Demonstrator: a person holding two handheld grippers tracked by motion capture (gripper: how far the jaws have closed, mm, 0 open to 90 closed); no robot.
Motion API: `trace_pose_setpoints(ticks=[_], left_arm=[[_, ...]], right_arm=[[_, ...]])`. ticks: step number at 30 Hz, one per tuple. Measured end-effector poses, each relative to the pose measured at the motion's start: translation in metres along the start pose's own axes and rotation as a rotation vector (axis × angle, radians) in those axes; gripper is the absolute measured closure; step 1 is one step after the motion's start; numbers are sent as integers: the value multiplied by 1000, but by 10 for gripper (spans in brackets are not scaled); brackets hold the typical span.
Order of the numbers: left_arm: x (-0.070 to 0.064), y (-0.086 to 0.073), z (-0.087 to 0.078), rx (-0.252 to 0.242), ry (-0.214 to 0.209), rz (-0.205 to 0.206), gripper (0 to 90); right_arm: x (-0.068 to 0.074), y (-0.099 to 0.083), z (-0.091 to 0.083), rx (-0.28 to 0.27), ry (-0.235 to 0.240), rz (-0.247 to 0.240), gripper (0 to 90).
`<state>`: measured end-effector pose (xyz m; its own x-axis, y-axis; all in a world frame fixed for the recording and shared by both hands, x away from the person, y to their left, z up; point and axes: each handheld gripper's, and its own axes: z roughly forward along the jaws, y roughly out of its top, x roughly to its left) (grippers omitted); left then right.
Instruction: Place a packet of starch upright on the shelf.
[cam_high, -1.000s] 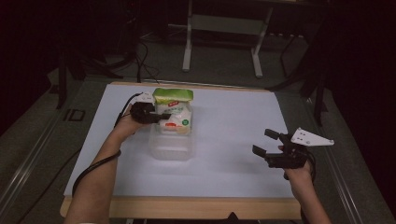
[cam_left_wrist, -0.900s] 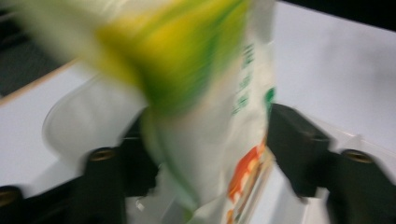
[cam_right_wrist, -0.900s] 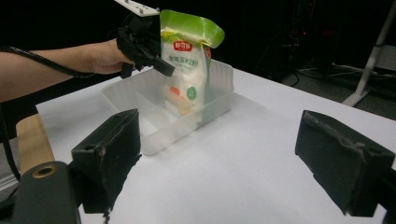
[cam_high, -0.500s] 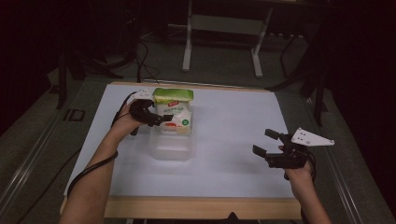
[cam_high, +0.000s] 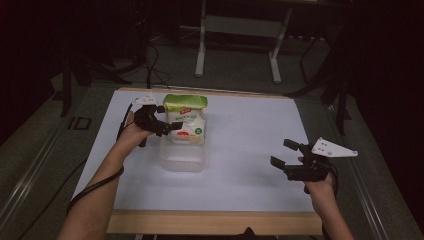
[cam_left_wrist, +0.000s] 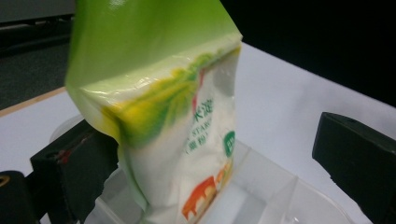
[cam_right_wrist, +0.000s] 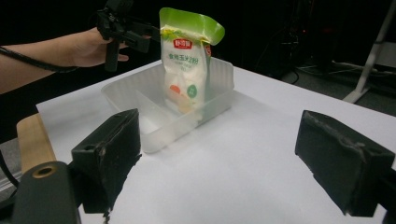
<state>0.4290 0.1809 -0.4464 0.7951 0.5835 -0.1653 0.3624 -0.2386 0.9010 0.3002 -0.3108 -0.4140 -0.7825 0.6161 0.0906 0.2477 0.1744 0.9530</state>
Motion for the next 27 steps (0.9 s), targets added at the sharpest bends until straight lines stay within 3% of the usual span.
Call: trace_pose_setpoints(ticks=[4,7,16,20,27], left_arm=[[-4,-2,-8,-13,20,-9,17],[-5,-4,-16,-39,3,-41,17],[-24,-15,-32,-31,21,-12,17],[-34,-20,-40,-49,1,-8,18],[-55,-27,-51,-33,-33,3,18]], right_arm=[[1,-1,-1,1,0,-2,143],[1,-1,-1,3,-1,-4,143],[2,-4,0,14,1,0,143],[2,-5,0,20,1,0,143],[4,-7,-1,28,4,-2,143]])
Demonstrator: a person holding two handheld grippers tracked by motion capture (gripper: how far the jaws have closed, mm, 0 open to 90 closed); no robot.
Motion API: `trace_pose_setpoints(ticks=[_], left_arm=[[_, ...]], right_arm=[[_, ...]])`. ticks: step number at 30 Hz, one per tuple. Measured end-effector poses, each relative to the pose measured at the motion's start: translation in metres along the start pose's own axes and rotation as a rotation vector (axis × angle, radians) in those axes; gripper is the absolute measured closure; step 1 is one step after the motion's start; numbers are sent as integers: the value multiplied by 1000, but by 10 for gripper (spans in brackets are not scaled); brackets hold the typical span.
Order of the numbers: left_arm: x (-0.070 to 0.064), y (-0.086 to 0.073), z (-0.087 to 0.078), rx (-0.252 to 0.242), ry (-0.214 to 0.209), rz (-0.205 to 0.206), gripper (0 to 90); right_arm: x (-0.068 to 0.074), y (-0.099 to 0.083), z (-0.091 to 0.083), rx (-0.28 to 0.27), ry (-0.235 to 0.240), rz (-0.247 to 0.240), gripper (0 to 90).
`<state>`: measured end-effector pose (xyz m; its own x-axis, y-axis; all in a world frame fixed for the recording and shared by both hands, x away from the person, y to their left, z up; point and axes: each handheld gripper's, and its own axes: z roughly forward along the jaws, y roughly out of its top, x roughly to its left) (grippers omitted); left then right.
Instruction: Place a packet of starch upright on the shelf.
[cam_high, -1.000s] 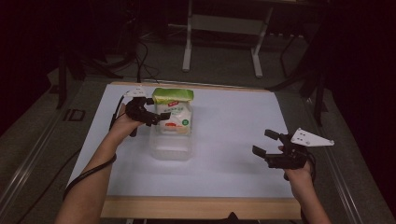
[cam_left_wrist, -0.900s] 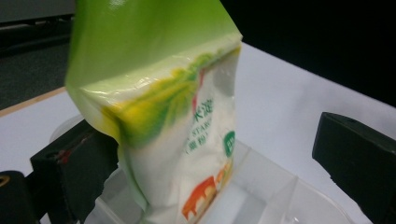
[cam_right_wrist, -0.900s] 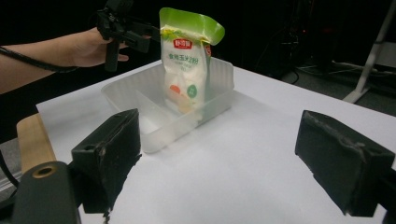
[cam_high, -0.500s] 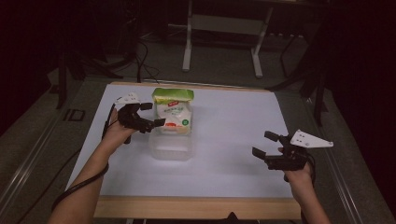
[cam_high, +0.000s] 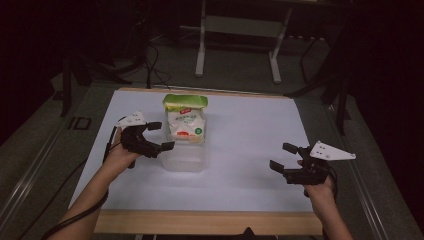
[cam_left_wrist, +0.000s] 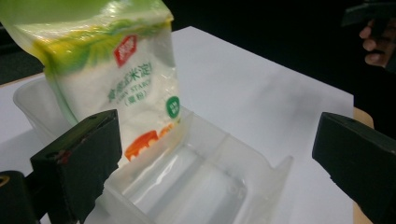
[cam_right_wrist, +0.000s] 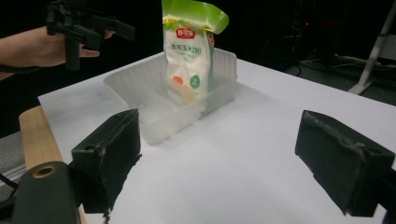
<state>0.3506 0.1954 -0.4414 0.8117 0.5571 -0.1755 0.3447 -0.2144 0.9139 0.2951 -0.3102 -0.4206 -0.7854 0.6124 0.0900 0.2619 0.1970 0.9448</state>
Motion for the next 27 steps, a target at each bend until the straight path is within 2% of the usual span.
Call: trace_pose_setpoints(ticks=[2,3,4,7,8,12,13,14,16,17,19,21,22,27], left_arm=[[-4,-1,-4,-9,-4,1,17],[-11,-2,-8,-20,-4,6,18],[-11,-2,-8,-20,-4,6,18],[-25,-5,-13,-12,-24,6,17],[-25,-5,-13,-12,-24,6,17],[-42,-8,-15,-9,-39,42,17],[-50,-9,-16,-10,-51,53,18],[-50,-9,-16,-10,-51,53,17],[-58,-9,-16,-16,-63,57,18],[-64,-10,-16,-22,-75,74,17],[-70,-10,-16,-17,-82,76,18],[-79,-10,-15,-19,-109,89,17],[-79,-10,-15,-19,-109,89,18],[-97,-11,-11,-44,-141,119,18]], right_arm=[[0,0,0,0,1,1,143],[1,-1,0,0,1,2,143],[1,-1,0,0,1,2,143],[1,-2,-1,4,5,3,143],[1,-2,-1,4,5,3,143],[3,-4,-1,7,5,0,143],[3,-4,-1,7,5,0,143],[3,-4,-1,7,5,0,143],[3,-4,-2,5,7,3,143],[4,-4,-2,5,7,4,143],[5,-4,-2,6,10,1,143],[5,-4,-2,7,10,-1,143],[5,-4,-2,7,10,-1,143],[5,-6,-3,3,17,7,143]])
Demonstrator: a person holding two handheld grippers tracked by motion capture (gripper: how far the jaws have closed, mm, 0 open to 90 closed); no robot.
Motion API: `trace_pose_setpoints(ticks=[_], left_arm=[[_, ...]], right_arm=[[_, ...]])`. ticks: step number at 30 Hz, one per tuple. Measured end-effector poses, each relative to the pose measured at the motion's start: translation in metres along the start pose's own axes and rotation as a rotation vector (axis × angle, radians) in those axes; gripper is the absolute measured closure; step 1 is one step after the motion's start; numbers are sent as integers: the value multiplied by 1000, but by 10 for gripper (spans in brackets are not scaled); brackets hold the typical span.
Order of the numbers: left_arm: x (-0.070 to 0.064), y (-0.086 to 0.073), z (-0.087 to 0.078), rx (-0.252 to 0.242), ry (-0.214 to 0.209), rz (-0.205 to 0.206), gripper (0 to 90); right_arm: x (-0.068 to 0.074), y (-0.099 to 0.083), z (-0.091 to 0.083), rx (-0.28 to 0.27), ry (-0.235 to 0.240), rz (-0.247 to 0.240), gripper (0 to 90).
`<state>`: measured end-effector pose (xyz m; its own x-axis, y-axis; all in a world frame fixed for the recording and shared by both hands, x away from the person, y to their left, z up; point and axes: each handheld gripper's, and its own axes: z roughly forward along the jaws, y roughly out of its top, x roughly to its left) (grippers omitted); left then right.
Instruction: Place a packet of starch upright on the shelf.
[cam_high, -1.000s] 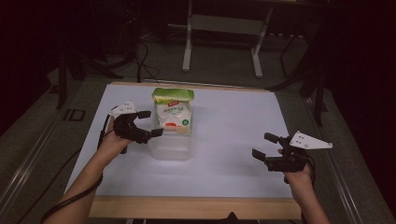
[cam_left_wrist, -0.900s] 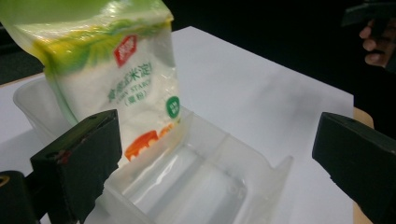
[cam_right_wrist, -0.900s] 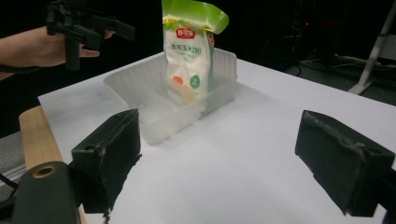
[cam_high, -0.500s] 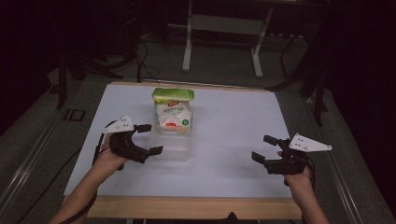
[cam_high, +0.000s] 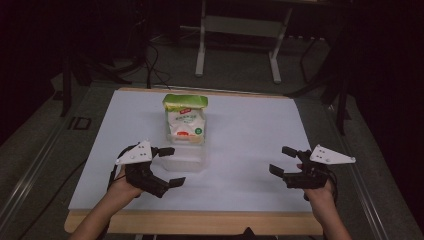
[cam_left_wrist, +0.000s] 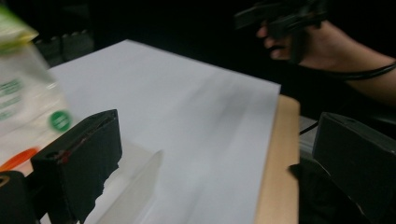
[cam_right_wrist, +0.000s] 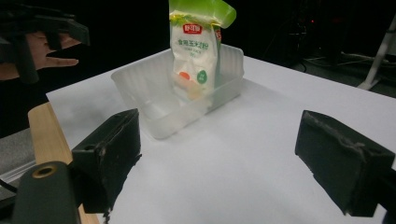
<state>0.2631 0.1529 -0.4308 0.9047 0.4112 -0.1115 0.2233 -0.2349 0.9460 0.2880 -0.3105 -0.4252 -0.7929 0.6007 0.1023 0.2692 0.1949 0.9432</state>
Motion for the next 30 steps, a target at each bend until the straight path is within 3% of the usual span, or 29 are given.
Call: trace_pose_setpoints(ticks=[3,11,18,23,30], left_arm=[[-10,0,7,14,-23,23,17],[-24,-10,29,57,-82,24,17],[-30,-21,41,70,-74,32,17],[-34,-31,51,84,-97,12,17],[-38,-38,61,109,-98,26,17]], right_arm=[[0,-2,1,2,3,2,143],[-1,-8,4,17,6,10,143],[-2,-10,5,23,5,10,143],[-2,-12,8,29,11,16,143],[-3,-13,9,30,11,15,143]])
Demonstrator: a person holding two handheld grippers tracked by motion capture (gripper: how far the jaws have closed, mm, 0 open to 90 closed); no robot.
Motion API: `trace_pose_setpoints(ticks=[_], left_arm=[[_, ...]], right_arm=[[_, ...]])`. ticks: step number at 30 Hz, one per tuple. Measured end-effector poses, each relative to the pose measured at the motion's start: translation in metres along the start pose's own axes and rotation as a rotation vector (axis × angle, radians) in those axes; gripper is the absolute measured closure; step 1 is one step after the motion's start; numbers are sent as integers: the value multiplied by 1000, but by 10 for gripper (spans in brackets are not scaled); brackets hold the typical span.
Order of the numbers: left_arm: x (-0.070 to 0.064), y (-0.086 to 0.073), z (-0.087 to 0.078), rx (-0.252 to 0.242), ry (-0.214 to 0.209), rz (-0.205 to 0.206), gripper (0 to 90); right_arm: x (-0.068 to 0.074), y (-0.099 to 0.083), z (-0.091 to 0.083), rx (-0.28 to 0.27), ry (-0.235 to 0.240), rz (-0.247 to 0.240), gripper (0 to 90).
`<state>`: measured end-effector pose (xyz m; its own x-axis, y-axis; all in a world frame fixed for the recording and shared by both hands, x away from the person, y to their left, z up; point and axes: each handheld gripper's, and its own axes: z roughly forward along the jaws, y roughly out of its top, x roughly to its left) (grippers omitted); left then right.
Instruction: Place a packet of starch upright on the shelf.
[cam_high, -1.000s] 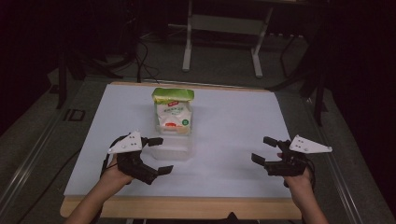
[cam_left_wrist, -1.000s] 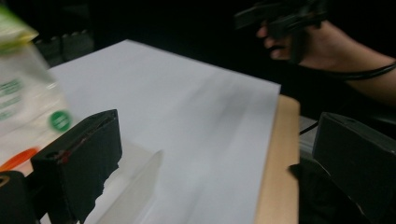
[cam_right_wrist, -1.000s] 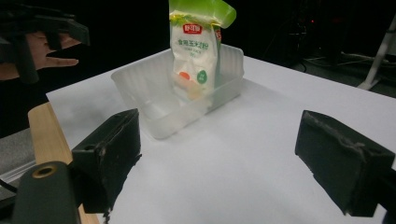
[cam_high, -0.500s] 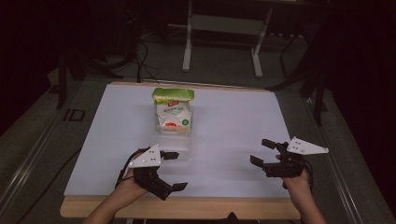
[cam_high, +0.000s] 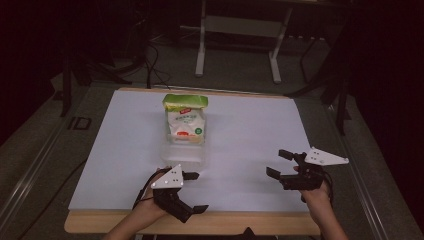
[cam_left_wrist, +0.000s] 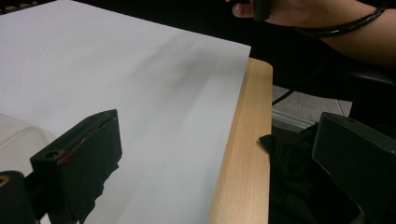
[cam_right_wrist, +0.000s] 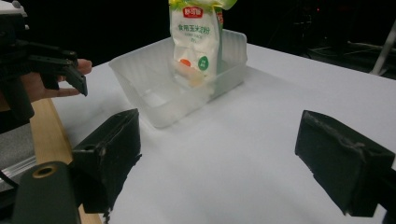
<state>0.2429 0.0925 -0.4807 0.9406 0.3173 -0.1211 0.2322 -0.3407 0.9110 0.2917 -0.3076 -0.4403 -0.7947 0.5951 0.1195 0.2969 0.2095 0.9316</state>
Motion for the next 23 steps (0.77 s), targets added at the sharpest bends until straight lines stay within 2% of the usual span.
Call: trace_pose_setpoints(ticks=[2,11,18,23], left_arm=[[0,-3,2,1,17,7,17],[1,-19,5,6,61,-16,17],[5,-22,5,-3,71,-35,17],[6,-21,3,-11,97,-27,17]], right_arm=[[0,-1,0,4,-2,-2,143],[0,-9,5,27,-6,-11,143],[1,-13,8,46,-7,-23,144],[0,-13,9,42,7,-12,172]])
